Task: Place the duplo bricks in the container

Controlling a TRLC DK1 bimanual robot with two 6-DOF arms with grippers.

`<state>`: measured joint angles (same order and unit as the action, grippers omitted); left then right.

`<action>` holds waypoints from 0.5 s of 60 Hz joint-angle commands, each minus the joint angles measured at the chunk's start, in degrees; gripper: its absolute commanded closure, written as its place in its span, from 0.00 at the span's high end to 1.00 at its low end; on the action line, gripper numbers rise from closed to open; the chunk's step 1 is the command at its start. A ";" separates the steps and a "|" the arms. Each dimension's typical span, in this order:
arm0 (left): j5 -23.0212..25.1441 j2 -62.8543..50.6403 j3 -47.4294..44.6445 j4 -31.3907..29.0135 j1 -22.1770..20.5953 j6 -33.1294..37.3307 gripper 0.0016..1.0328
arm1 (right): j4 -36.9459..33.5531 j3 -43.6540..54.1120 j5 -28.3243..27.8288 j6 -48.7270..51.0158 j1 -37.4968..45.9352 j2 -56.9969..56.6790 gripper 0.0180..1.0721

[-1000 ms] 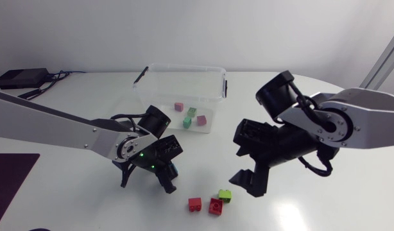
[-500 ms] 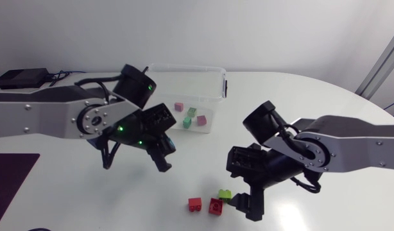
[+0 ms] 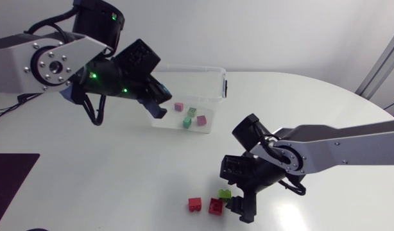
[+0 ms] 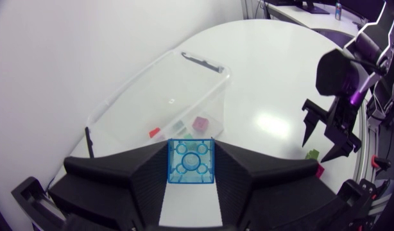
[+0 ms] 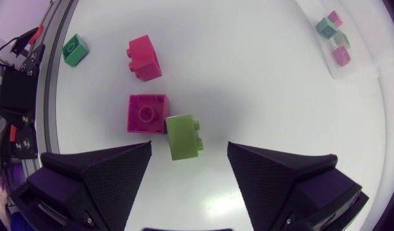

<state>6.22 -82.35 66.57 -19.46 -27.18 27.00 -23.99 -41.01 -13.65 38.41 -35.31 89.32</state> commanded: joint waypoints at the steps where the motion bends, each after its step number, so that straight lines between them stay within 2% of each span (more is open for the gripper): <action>1: 0.81 -1.59 3.22 1.89 1.34 -0.64 0.30 | 0.70 0.32 0.20 1.75 -0.46 2.09 0.71; 13: 1.87 -7.39 6.74 6.02 2.83 -2.04 0.31 | 1.84 -0.38 0.11 1.75 -0.46 3.58 0.36; 16: 2.04 -9.68 7.88 7.07 3.54 -2.75 0.31 | 2.10 -0.56 0.03 1.40 -0.46 3.67 0.23; 30: 2.04 -18.46 14.29 10.50 5.03 -3.45 0.33 | 0.78 0.50 -0.06 0.43 0.42 -0.20 0.19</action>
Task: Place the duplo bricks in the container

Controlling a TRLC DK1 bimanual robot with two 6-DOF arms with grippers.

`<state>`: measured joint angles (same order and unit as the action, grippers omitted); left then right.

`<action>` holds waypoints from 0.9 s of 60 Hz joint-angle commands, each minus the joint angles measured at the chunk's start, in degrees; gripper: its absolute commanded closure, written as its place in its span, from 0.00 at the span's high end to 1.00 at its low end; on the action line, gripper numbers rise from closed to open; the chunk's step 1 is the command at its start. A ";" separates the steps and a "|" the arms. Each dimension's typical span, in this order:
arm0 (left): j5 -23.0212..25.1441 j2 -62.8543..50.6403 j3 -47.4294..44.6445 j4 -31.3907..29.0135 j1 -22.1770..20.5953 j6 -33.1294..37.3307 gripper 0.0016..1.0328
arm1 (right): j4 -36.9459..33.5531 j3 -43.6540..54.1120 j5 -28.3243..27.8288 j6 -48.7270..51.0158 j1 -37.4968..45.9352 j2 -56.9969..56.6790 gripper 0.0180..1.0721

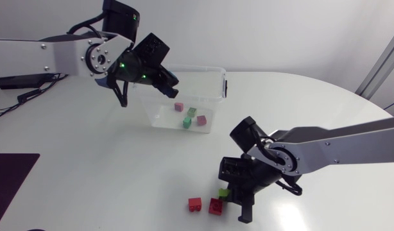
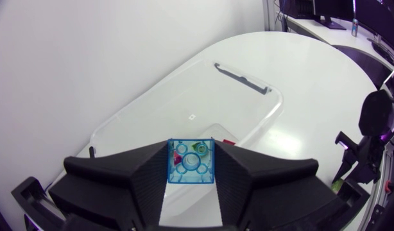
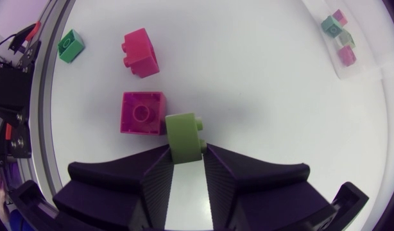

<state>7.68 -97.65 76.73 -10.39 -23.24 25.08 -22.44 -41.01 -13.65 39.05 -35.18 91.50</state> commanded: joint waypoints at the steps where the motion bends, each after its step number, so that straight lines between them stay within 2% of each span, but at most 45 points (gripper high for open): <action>1: 0.58 -3.60 4.75 1.52 1.27 -1.61 0.33 | -1.21 0.67 -0.06 -0.20 0.37 -3.17 0.19; 8: 0.58 -7.38 8.53 2.13 2.33 -2.05 0.34 | -3.67 1.29 -0.06 -0.38 0.46 -8.27 0.18; 12: 0.58 -8.88 10.28 2.04 2.68 -2.41 0.40 | -5.43 1.11 -0.06 -0.73 0.37 -10.73 0.18; 13: 0.49 -9.58 10.99 1.96 2.68 -2.49 0.52 | -6.22 0.85 0.03 -1.17 0.46 -12.05 0.18; 14: 0.49 -9.76 11.07 1.96 2.68 -2.49 0.54 | -6.57 0.67 0.03 -1.25 0.46 -12.58 0.18; 17: 0.32 -10.46 11.51 1.78 2.59 -2.49 0.70 | -7.80 -0.21 0.03 -1.87 0.46 -14.25 0.18; 22: 0.14 -10.72 11.51 1.08 2.41 -2.49 0.86 | -10.08 -2.23 0.11 -2.22 0.73 -16.36 0.18; 27: -0.04 -10.64 11.16 -0.15 2.50 -2.58 0.94 | -12.81 -5.39 0.20 -2.92 1.34 -18.03 0.18; 38: -0.04 -5.71 8.00 -3.85 2.59 -3.02 0.95 | -15.44 -12.16 0.20 -4.15 4.50 -18.99 0.18; 54: -0.04 6.33 -0.70 -15.18 -1.89 -1.61 0.95 | -16.06 -22.88 0.11 -5.21 8.81 -14.16 0.18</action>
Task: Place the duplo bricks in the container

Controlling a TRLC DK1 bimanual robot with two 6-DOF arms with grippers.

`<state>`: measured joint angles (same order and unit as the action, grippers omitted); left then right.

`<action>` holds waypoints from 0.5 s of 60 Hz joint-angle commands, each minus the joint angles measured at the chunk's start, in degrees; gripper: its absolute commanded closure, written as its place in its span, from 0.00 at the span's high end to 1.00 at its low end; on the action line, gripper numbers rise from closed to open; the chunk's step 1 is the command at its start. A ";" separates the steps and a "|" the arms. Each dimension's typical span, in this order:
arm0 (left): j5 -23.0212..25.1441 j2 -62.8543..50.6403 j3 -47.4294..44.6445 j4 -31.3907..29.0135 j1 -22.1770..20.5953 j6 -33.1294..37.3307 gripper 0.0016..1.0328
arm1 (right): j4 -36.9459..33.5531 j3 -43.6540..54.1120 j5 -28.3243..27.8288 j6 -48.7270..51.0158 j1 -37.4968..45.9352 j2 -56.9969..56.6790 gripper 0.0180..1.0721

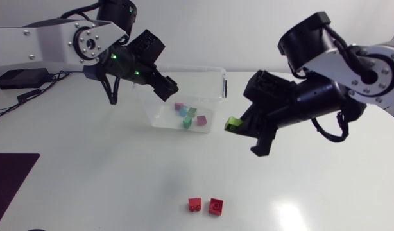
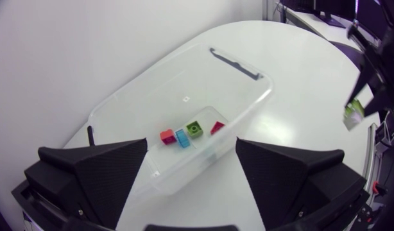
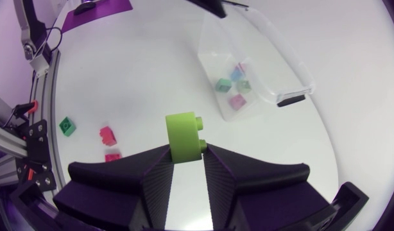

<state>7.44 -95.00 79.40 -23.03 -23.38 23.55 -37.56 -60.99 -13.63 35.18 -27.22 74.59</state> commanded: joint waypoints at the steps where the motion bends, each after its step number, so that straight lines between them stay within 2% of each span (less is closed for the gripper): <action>1: 0.12 4.12 -3.99 -2.99 -2.02 0.18 0.95 | -0.93 -3.52 0.09 -1.52 0.94 3.20 0.18; 15: -1.47 11.33 -15.50 -6.86 -8.09 2.20 0.95 | -0.32 -13.01 -0.26 -3.98 2.00 9.52 0.18; 30: -1.47 15.02 -25.34 -7.30 -13.19 4.31 0.95 | -0.32 -23.21 -0.26 -6.09 2.61 17.79 0.18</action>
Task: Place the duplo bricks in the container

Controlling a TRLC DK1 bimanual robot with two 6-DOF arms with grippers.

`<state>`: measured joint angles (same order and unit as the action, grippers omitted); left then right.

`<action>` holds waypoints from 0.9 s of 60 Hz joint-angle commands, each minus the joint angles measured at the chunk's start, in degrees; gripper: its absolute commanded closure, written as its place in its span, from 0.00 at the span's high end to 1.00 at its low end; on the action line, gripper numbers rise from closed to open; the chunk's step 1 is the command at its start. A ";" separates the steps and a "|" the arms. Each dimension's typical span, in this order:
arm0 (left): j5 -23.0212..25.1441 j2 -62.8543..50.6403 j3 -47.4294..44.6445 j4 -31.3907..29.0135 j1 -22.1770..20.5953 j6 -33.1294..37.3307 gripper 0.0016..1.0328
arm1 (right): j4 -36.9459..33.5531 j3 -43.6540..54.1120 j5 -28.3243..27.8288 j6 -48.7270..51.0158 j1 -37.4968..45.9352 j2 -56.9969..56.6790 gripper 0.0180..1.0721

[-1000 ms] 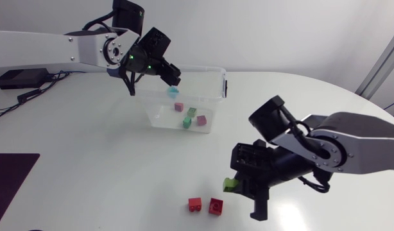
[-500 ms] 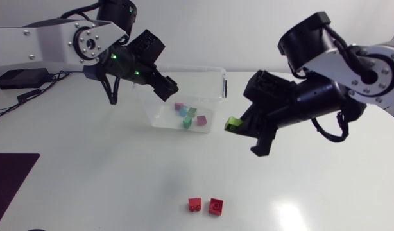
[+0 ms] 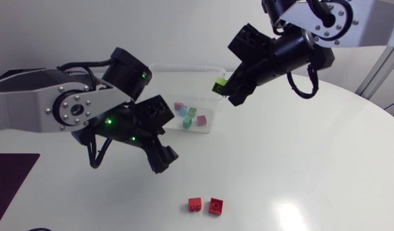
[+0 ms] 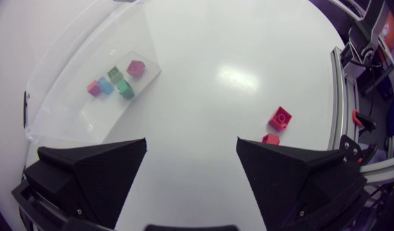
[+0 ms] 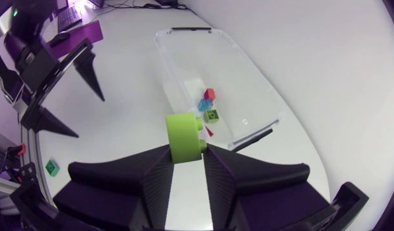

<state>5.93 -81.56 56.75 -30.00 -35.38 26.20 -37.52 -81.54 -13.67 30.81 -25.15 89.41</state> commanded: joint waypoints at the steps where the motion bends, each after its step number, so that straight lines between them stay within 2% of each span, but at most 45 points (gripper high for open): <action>1: 0.04 1.84 -3.58 -0.24 -1.80 1.67 0.95 | -0.28 -3.63 -0.22 -1.98 0.71 4.02 0.18; 12: 0.04 4.04 -8.15 -0.24 -4.09 1.67 0.95 | -0.01 -10.57 -0.13 -3.82 1.42 10.97 0.18; 27: 0.13 6.06 -12.89 -0.24 -4.88 2.02 0.95 | -0.01 -15.58 -0.04 -4.97 1.77 16.85 0.18; 41: 0.13 5.80 -16.50 0.12 -9.01 1.75 0.95 | 0.43 -18.83 2.42 -5.06 1.77 21.86 0.19; 42: 0.13 5.80 -16.67 0.12 -9.27 1.67 0.95 | 0.69 -19.01 2.77 -5.06 1.77 22.22 0.23; 44: 0.13 5.62 -16.94 0.12 -9.89 1.49 0.95 | 0.78 -19.36 3.39 -5.14 1.77 22.74 0.41; 48: 0.13 5.53 -17.29 0.12 -10.50 1.23 0.95 | 0.87 -19.89 3.65 -5.85 2.03 23.27 0.92; 49: 0.13 5.53 -17.46 0.12 -11.03 1.05 0.95 | 0.87 -19.89 3.65 -5.93 2.03 23.27 0.97; 54: 0.22 5.62 -17.82 0.03 -12.09 0.35 0.95 | 1.57 -19.19 3.74 -6.20 2.47 22.04 0.96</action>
<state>5.91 -76.18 40.75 -29.93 -46.30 27.03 -37.08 -100.03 -10.37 25.96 -23.46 111.46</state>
